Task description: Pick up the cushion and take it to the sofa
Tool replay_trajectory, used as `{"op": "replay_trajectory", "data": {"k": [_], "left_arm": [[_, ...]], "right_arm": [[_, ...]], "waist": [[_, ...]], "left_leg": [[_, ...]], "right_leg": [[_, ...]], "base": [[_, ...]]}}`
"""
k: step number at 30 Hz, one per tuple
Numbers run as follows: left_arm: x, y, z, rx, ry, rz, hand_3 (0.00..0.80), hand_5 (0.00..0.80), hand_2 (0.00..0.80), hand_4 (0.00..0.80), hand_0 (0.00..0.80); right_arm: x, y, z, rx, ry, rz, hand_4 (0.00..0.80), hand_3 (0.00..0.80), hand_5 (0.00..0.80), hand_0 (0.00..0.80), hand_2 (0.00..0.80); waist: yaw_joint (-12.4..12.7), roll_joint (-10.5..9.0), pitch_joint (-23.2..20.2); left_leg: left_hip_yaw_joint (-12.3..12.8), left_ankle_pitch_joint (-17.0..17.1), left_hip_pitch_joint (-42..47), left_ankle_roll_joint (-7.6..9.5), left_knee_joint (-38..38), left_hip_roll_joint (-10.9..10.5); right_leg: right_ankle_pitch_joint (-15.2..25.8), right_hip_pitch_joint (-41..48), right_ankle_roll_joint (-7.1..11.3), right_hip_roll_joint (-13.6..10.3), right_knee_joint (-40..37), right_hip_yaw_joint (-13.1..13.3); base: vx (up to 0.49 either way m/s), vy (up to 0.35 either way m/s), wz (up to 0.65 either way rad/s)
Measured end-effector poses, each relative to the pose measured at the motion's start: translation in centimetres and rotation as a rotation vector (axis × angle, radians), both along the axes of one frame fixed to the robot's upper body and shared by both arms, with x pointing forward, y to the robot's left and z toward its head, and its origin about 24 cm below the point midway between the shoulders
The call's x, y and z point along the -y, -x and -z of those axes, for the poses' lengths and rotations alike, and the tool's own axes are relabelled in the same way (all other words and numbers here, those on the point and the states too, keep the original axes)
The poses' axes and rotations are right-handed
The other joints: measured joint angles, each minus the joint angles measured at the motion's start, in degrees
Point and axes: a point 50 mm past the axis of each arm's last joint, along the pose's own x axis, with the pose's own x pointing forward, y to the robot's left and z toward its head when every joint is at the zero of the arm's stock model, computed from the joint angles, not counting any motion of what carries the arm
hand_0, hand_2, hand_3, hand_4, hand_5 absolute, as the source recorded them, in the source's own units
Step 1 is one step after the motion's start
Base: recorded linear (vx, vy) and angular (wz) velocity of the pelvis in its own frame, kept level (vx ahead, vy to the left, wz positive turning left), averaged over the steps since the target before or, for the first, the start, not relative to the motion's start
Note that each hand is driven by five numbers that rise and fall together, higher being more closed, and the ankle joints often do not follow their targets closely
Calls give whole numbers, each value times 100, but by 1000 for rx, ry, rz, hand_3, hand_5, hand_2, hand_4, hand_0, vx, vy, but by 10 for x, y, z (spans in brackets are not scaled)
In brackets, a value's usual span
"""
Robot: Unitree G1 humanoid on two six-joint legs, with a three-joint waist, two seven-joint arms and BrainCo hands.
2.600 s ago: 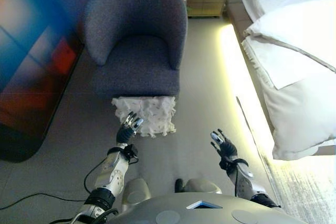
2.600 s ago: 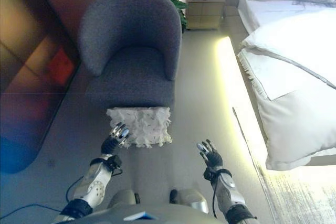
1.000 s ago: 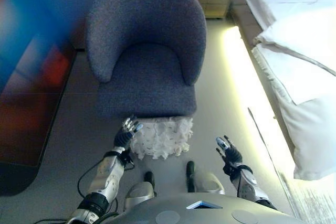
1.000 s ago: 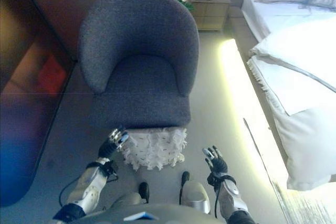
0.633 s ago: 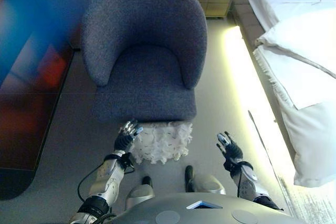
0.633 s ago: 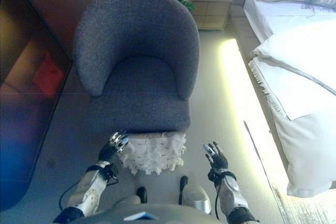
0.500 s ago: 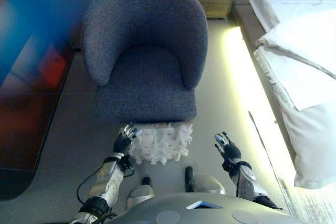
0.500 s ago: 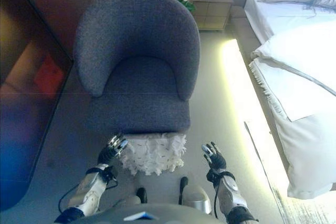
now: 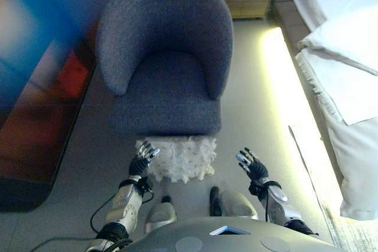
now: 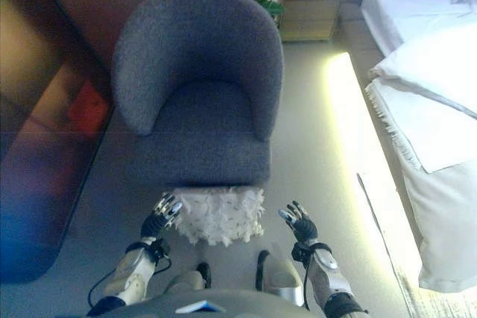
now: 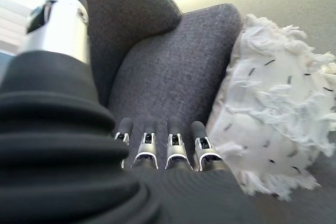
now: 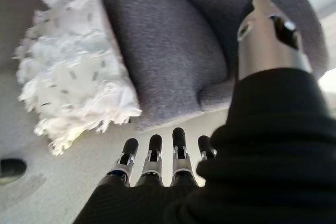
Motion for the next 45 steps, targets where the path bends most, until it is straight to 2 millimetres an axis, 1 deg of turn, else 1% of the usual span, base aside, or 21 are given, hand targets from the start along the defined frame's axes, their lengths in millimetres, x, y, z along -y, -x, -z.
{"op": "replay_trajectory", "data": {"k": [3, 5, 7, 8, 9, 10, 14, 17, 20, 21, 23, 25, 27, 30, 33, 37, 41, 42, 43, 44, 45], "left_arm": [[-3, 4, 1, -9, -6, 2, 0, 0, 0, 0, 0], [-1, 1, 0, -1, -10, 24, 0, 0, 0, 0, 0], [5, -1, -2, 11, 0, 59, 0, 0, 0, 0, 0], [10, -2, -4, 24, 12, 79, 0, 0, 0, 0, 0], [16, -4, -6, 39, 25, 105, 0, 0, 0, 0, 0], [23, -6, -9, 57, 46, 122, 0, 0, 0, 0, 0], [24, -14, -16, 90, 44, 149, 0, 0, 0, 0, 0], [28, -24, -24, 129, 15, 212, 0, 0, 0, 0, 0], [25, -34, -30, 151, -63, 245, 0, 0, 0, 0, 0], [25, -41, -34, 167, -94, 250, 0, 0, 0, 0, 0], [19, -52, -39, 185, -163, 261, 0, 0, 0, 0, 0], [13, -52, -39, 181, -190, 263, 0, 0, 0, 0, 0], [9, -52, -38, 172, -198, 248, 0, 0, 0, 0, 0], [8, -44, -30, 138, -189, 245, 0, 0, 0, 0, 0], [11, -41, -30, 142, -174, 250, 0, 0, 0, 0, 0], [10, -32, -26, 122, -155, 251, 0, 0, 0, 0, 0], [8, -14, -15, 76, -105, 220, 0, 0, 0, 0, 0], [12, -12, -14, 73, -89, 224, 0, 0, 0, 0, 0], [17, -6, -11, 66, -65, 226, 0, 0, 0, 0, 0], [18, -5, -15, 87, -64, 239, 0, 0, 0, 0, 0], [11, -11, -18, 100, -86, 244, 0, 0, 0, 0, 0]], "right_arm": [[0, 3, 0, -1, -3, 4, 0, 0, 0, 0, 0], [0, 5, 0, 0, -4, 8, 0, 0, 0, 0, 0], [1, 7, 0, -2, 2, 11, 0, 0, 0, 0, 0], [5, 9, 0, -7, 15, 13, 0, 0, 0, 0, 0], [11, 11, -1, -12, 34, 16, 0, 0, 0, 0, 0], [19, 10, -2, -8, 59, 14, 0, 0, 0, 0, 0], [23, 0, -7, 17, 78, 23, 0, 0, 0, 0, 0], [26, -15, -13, 52, 81, 44, 0, 0, 0, 0, 0], [22, -37, -24, 113, 70, 32, 0, 0, 0, 0, 0], [21, -42, -26, 125, 62, 34, 0, 0, 0, 0, 0], [15, -46, -25, 125, 31, 23, 0, 0, 0, 0, 0], [12, -42, -21, 110, 27, -1, 0, 0, 0, 0, 0], [14, -42, -22, 113, 36, -2, 0, 0, 0, 0, 0], [16, -58, -33, 169, 52, 5, 0, 0, 0, 0, 0], [15, -63, -39, 199, 57, 14, 0, 0, 0, 0, 0], [13, -59, -37, 193, 55, 20, 0, 0, 0, 0, 0], [17, -44, -28, 148, 60, 30, 0, 0, 0, 0, 0], [19, -39, -25, 132, 63, 33, 0, 0, 0, 0, 0], [27, -37, -25, 124, 85, 35, 0, 0, 0, 0, 0], [32, -30, -24, 114, 92, 37, 0, 0, 0, 0, 0], [29, -24, -19, 90, 83, 44, 0, 0, 0, 0, 0]], "waist": [[-13, -52, 30], [-30, -35, 20], [-38, -38, 71], [-54, -7, 111], [-60, 76, 136], [-46, 245, 209], [-44, 401, 331], [-110, 581, 462], [-172, 561, 684], [-184, 516, 784], [-170, 317, 1003], [-95, 328, 1092], [19, 378, 1187], [-15, 560, 1325], [-4, 551, 1333], [124, 455, 1322], [147, 388, 1174], [157, 414, 1080], [242, 597, 907], [266, 630, 770], [294, 420, 751]], "left_leg": [[27, -95, -10, -225, 508, 595], [1, 58, 40, -442, 381, 1073], [-31, 279, 136, -449, 135, 1278], [-28, 461, 218, -475, -48, 1313], [-21, 863, 333, -360, -232, 1254], [-24, 1558, 452, -260, -287, 1207], [127, 896, 460, -939, -349, 867], [186, 301, 450, -955, -452, 736], [183, -245, 315, -941, -461, 642], [189, -397, 245, -1044, -465, 684], [219, -411, 165, -1175, -442, 664], [334, -307, 147, -1312, -465, 870], [279, -271, 130, -1228, -480, 955], [151, -198, 78, -995, -563, 1085], [6, -204, 73, -514, -541, 1113], [-389, 163, -28, -146, 74, 1108], [-673, 945, -115, -286, 711, 1120], [-688, 952, -151, -348, 648, 1074], [-662, 917, -72, -381, 117, 1079], [-598, 804, -53, -514, -95, 1114], [-587, 725, 23, -714, -116, 997]], "right_leg": [[23, -5, -28, -140, -58, -364], [21, -137, -25, -214, -56, -416], [35, -268, -1, -385, -46, -378], [54, -308, 53, -456, -44, -280], [91, -361, 232, -513, -12, -214], [214, -393, 451, -525, -2, -110], [484, -526, 884, -868, -67, 182], [655, -723, 1087, -974, -3, 253], [903, -1018, 1214, -1033, -56, 438], [995, -1085, 1251, -1039, -133, 453], [1129, -1090, 1256, -1091, -365, 425], [1028, -1053, 1241, -1085, -121, 361], [935, -1147, 1142, -982, 7, 256], [881, -1218, 1001, -801, 75, 152], [719, -1346, 898, -726, 355, 174], [521, -1209, 782, -614, 493, 289], [521, -557, 782, -509, -70, 284], [534, -377, 818, -489, -463, 257], [524, -444, 765, -322, -83, 199], [-124, -632, 639, -261, 1154, 59], [-777, -485, 525, -422, 1190, 129]], "base": [[-13, 236, 32], [-39, 270, 37], [-43, 289, 32], [-32, 300, 38], [-36, 318, 25], [-54, 319, 18], [-91, 276, 4], [-190, 89, 3], [-182, -61, -22], [-82, -141, -10], [-18, -225, -9], [-19, -243, -1], [8, -206, 0], [70, -189, 0], [69, -163, -3], [151, -147, -12], [262, 27, -10], [224, 107, -18], [170, 93, -9], [176, 101, 13], [167, 109, 57]]}}
